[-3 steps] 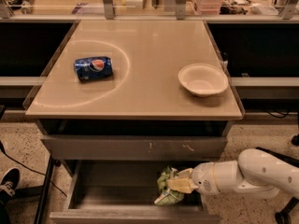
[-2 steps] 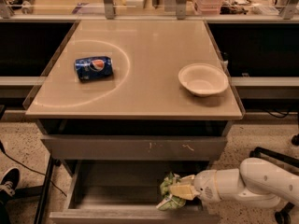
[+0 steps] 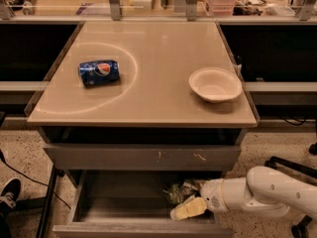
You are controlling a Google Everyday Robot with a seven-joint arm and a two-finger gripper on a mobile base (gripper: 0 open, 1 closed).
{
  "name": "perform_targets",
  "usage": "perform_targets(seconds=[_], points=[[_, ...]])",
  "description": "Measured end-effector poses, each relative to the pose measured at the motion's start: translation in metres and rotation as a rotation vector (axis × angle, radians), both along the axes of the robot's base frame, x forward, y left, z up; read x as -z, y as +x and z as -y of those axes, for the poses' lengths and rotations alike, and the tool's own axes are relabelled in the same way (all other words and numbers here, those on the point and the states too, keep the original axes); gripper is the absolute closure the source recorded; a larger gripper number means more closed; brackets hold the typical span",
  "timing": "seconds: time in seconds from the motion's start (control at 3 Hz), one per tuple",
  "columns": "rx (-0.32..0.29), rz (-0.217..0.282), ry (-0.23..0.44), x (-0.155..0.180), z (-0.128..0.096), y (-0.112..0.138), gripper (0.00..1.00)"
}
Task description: Place green jalapeno chip bag into middle drawer
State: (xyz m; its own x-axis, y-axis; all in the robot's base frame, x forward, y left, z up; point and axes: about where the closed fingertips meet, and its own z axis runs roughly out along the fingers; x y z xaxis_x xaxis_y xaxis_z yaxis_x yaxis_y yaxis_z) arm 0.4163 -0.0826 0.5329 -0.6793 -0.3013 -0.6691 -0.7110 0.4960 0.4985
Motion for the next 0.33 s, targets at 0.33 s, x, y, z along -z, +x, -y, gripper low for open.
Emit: perform_targets(seconds=[0.33], points=[[0.0,0.0,0.0,0.0,0.0,0.0,0.0]])
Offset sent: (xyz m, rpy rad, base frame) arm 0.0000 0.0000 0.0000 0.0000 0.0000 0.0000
